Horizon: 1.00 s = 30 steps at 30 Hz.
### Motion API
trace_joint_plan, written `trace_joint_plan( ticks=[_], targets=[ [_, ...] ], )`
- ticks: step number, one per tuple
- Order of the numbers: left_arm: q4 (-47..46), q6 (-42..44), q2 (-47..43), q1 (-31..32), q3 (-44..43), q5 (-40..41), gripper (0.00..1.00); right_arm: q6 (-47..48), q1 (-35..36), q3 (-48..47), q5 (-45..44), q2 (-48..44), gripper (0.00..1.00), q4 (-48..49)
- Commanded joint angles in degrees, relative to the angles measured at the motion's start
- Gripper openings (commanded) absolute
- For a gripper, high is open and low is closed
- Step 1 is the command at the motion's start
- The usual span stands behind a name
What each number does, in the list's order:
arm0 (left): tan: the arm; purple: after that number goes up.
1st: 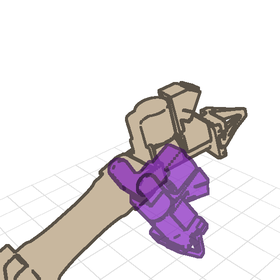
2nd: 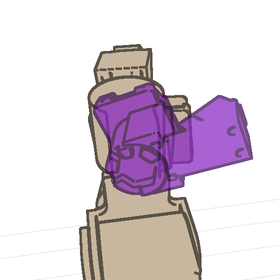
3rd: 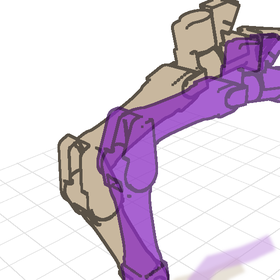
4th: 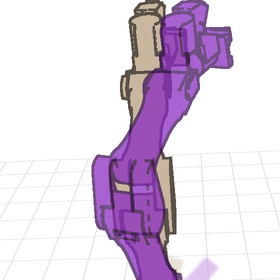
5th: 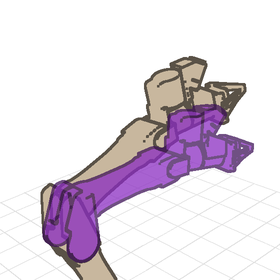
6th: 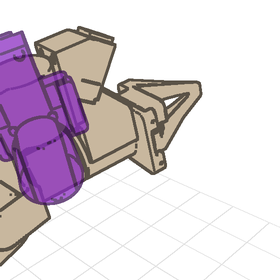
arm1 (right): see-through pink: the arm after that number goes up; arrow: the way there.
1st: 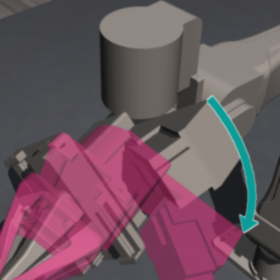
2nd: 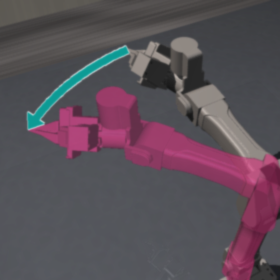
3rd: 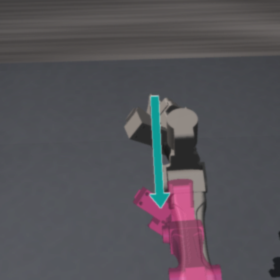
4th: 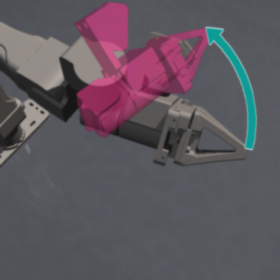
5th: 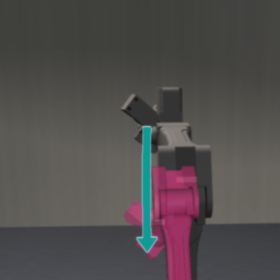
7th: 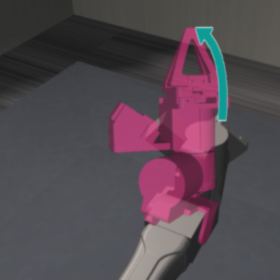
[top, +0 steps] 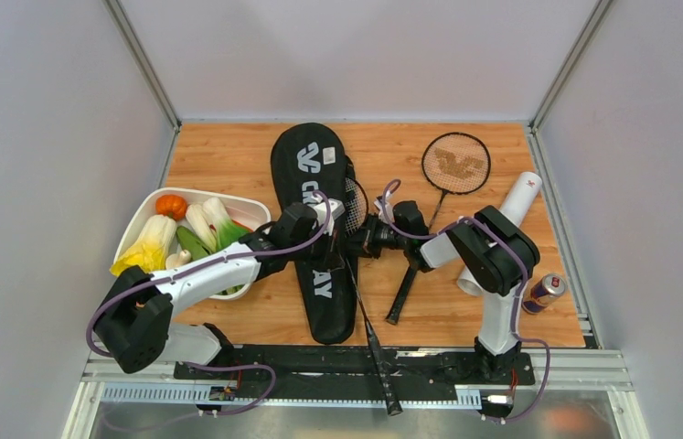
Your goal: Pack up the badminton gear
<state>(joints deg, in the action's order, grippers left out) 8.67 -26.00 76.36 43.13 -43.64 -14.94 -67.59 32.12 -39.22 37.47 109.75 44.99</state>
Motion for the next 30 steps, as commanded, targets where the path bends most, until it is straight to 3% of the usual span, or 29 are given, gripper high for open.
trace_joint_plan(
  ticks=[1,5,11,24,30],
  targets=[
    [-2.9,3.5,-2.6,0.2,0.3,-4.0,0.00,2.9,0.0,-5.6,4.7,1.6,0.00,-2.3],
    [-3.1,5.3,-3.5,0.2,0.9,-5.7,0.00,4.7,-0.2,-8.3,3.9,2.1,0.00,-5.5],
    [-4.2,3.8,-5.5,0.3,3.3,-6.5,0.00,0.4,-1.2,-9.5,-0.8,3.8,0.00,1.6],
    [-5.7,2.3,-7.6,2.2,6.4,-8.6,0.00,-4.0,-0.9,-17.5,-3.9,9.3,0.00,2.5],
    [-7.0,2.3,-7.7,3.4,6.4,-9.8,0.00,-1.7,-1.1,-17.3,-11.5,8.4,0.00,1.4]
  ],
)
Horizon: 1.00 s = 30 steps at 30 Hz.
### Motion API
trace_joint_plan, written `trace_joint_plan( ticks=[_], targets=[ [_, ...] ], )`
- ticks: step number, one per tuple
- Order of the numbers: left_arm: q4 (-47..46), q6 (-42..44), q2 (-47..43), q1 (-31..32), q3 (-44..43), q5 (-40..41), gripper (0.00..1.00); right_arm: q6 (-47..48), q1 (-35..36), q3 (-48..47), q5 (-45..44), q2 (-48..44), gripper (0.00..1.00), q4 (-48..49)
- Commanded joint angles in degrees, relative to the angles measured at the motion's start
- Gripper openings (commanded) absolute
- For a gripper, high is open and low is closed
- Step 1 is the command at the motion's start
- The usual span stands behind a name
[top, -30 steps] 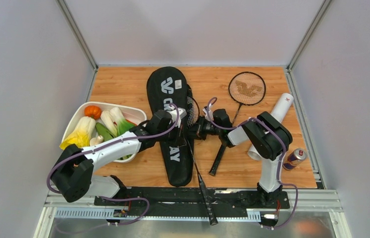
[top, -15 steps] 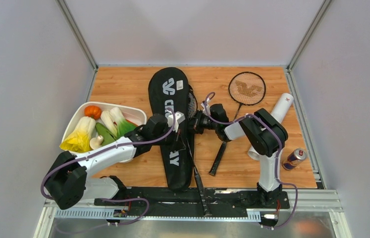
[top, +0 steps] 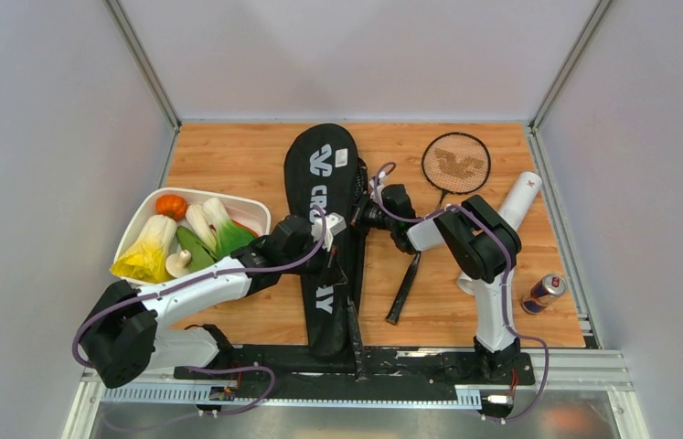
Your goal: Pack up the badminton gear
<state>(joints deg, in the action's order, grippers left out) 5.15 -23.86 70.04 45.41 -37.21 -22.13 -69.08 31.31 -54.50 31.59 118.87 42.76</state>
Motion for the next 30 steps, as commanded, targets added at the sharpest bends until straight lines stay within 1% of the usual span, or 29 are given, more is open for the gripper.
trace_joint_plan(
  ticks=[1,6,9,16,23,28,30],
  targets=[
    [-3.6,0.0,-1.4,1.4,-0.1,-2.8,0.00,0.1,-0.5,-2.5,-6.7,-0.6,0.00,3.2],
    [-4.8,-2.7,-2.9,2.4,1.0,-3.2,0.00,0.0,-1.2,-4.6,-12.0,0.4,0.00,3.0],
    [-6.8,-6.0,-4.2,2.5,2.0,-2.8,0.00,0.4,-1.3,-6.1,-15.6,0.9,0.00,1.0],
    [-10.6,-12.6,-8.8,2.5,6.1,-0.8,0.00,1.8,-1.2,-10.6,-19.0,3.8,0.02,-3.1],
    [-14.8,-17.5,-9.2,2.6,8.2,-0.4,0.00,2.3,-0.7,-13.9,-23.1,5.2,0.00,-6.2],
    [-14.5,-17.6,-9.7,2.6,8.9,1.6,0.00,1.2,-0.4,-16.0,-23.9,6.3,0.00,-7.8],
    [-12.6,-16.6,-9.4,2.7,8.9,4.1,0.00,1.4,-0.1,-15.9,-23.9,6.0,0.05,-9.2]
  ],
)
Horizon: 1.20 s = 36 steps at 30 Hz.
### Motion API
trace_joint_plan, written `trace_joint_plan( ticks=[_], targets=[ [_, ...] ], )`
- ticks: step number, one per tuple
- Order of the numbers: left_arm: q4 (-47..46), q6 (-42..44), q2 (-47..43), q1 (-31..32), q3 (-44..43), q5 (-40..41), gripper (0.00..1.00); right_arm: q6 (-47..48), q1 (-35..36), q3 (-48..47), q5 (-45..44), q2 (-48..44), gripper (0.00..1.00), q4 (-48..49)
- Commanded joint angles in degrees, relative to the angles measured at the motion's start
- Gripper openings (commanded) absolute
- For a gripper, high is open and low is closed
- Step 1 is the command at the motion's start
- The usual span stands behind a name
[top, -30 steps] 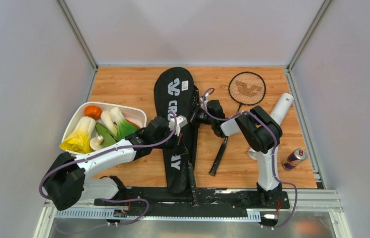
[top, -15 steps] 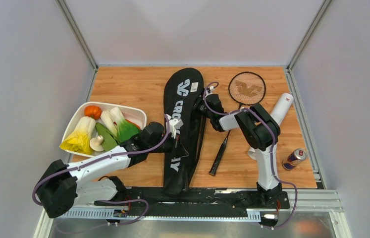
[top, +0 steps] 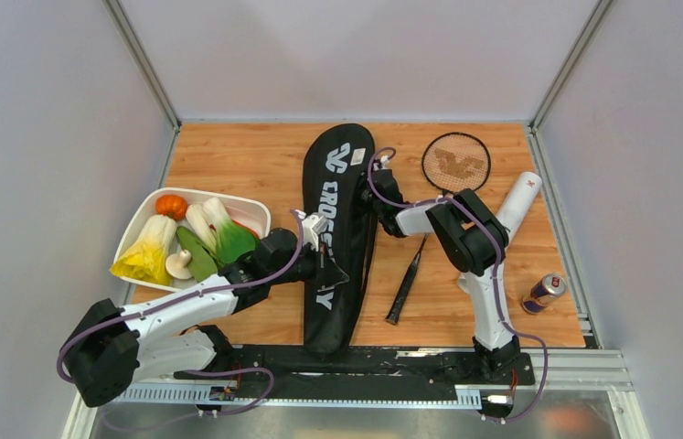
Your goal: Pack up the badminton gear
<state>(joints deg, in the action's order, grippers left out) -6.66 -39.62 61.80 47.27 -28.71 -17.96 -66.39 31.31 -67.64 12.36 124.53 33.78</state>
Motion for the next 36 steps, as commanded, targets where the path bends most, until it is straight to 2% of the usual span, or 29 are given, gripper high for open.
trace_joint_plan(
  ticks=[1,6,9,13,22,27,31,36],
  targets=[
    [0.3,-0.5,-0.7,0.7,0.3,0.8,0.00,-0.9,0.1,-2.4,-4.6,-0.1,0.09,-0.8],
    [1.1,0.5,2.6,0.8,-0.5,3.9,0.00,3.2,0.6,0.6,-2.6,-5.1,0.33,-5.5],
    [2.1,1.0,5.1,0.8,-1.7,5.2,0.00,7.8,0.6,0.9,-1.1,-9.0,0.42,-13.9],
    [4.5,1.4,7.0,0.8,-2.7,9.8,0.00,12.2,0.4,4.0,1.3,-13.9,0.51,-19.6],
    [5.9,4.1,10.2,0.8,-5.9,13.2,0.00,18.3,-2.4,11.2,1.2,-26.6,0.54,-30.3],
    [6.0,5.4,11.8,0.7,-7.8,13.1,0.00,17.2,-3.3,17.2,-5.7,-36.0,0.54,-37.9],
    [5.2,5.5,12.8,0.8,-8.0,12.7,0.00,16.1,-3.6,21.9,-11.9,-43.5,0.58,-42.3],
    [4.3,5.2,13.2,0.7,-7.9,12.4,0.00,15.7,-4.9,25.5,-21.6,-48.3,0.59,-45.7]
  ],
)
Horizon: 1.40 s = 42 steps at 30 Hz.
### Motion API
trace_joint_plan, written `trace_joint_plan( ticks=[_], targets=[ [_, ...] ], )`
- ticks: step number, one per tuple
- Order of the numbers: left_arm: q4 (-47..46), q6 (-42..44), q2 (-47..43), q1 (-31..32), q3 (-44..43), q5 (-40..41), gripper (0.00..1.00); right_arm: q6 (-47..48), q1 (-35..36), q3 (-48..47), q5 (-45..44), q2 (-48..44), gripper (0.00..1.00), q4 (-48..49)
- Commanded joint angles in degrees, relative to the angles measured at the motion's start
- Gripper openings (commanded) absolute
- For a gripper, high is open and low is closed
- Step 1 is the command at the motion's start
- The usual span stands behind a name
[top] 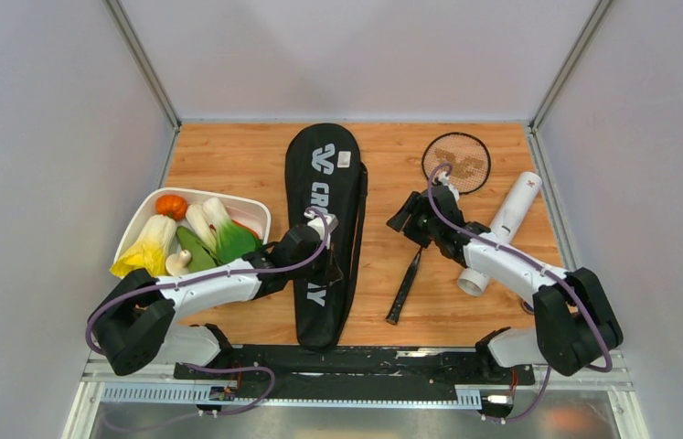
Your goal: Pack up the badminton gear
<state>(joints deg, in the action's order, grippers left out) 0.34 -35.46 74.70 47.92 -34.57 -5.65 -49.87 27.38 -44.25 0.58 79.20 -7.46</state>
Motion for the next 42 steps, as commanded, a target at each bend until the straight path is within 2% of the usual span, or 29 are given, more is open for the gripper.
trace_joint_plan(
  ticks=[1,12,18,29,31,33,36,40,42],
  targets=[
    [-2.5,1.1,0.4,0.1,-2.1,0.0,0.00,-1.0,-1.2,2.5,-10.5,-3.0,0.59,-4.7],
    [-1.6,1.2,-1.2,0.1,-1.6,0.3,0.00,-5.2,-1.5,-0.8,-19.7,2.7,0.63,-17.1],
    [-1.3,1.7,-2.1,0.1,-1.3,0.1,0.00,-5.3,-1.6,-0.6,-20.8,5.1,0.62,-16.9],
    [-0.8,2.4,-2.7,0.1,-2.2,-0.8,0.00,-4.5,-1.5,1.0,-15.7,10.6,0.56,-11.0],
    [-1.0,2.4,-3.0,0.1,-2.0,-0.8,0.00,-4.5,-1.6,1.3,-15.4,11.4,0.52,-10.7],
    [-1.0,2.4,-3.1,0.2,-2.0,-0.7,0.00,-4.5,-1.5,1.7,-15.2,11.5,0.43,-10.5],
    [-0.6,2.5,-3.3,0.1,-2.1,-0.5,0.00,-3.9,-1.5,2.1,-15.4,10.8,0.29,-10.1],
    [-0.6,2.7,-3.5,0.1,-2.1,0.3,0.00,-1.9,-1.5,2.5,-15.7,8.1,0.04,-9.8],
    [-0.7,2.7,-3.4,0.1,-2.3,0.5,0.00,-0.9,-1.2,3.5,-16.1,5.3,0.00,-9.6]
  ],
)
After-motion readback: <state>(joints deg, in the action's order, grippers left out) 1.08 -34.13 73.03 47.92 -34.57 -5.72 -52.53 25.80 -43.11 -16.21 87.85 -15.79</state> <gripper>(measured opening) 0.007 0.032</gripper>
